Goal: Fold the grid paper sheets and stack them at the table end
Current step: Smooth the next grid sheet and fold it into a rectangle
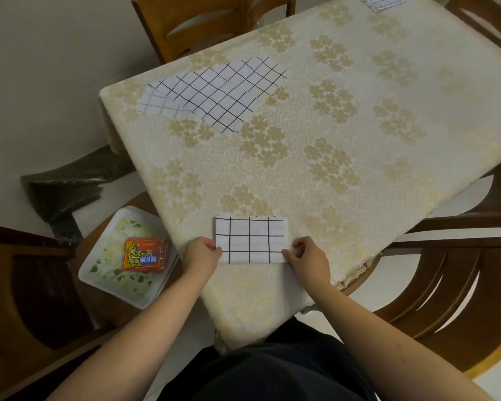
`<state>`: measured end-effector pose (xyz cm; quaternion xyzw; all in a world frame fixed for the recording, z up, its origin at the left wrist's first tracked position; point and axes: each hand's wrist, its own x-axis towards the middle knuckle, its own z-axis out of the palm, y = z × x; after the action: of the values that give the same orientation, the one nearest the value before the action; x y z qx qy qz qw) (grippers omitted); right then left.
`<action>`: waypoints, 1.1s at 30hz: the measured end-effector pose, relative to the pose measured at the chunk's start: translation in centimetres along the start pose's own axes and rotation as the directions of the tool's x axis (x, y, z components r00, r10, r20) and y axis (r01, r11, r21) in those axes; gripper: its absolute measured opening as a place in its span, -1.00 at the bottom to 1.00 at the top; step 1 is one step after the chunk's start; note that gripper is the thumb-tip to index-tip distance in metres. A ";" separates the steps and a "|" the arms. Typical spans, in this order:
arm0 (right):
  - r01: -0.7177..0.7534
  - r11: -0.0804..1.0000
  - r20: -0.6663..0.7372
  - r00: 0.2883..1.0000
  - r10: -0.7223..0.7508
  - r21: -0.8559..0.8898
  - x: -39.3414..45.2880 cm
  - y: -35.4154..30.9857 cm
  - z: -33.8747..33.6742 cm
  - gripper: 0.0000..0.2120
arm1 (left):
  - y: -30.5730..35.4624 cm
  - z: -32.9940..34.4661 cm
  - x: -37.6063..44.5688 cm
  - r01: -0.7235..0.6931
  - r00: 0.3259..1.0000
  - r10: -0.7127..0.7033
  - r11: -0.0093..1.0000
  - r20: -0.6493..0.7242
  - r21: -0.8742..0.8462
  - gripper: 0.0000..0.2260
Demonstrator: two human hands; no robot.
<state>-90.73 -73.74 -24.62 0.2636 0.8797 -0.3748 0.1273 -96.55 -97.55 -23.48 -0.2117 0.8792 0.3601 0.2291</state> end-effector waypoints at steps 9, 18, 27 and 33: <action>0.009 1.000 0.001 1.000 -0.009 -0.005 0.1 0.0 0.0 -0.74 | 0.6 -0.7 0.1 0.241 0.966 -0.159 0.836 0.202 -0.492 -0.68; -0.018 0.999 0.014 1.000 0.017 0.040 0.0 -0.3 -0.3 -0.73 | 1.4 -2.8 1.2 0.155 0.938 -0.001 0.897 0.347 -0.414 -0.90; -0.054 0.920 0.112 0.994 0.011 0.389 -0.9 -2.6 -1.0 -0.57 | 2.3 -7.3 -1.8 -0.294 0.810 0.409 0.903 0.421 -0.313 -0.90; -0.345 0.662 0.483 0.875 -0.030 0.666 -1.5 -4.7 -1.5 -0.75 | 2.2 -9.1 -3.0 -0.159 0.794 0.405 0.858 0.453 -0.488 -0.80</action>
<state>-92.18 -75.96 -20.20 0.2745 0.5713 -0.7336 0.2452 -97.60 -102.12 -14.86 -0.0093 0.6997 0.6185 0.3576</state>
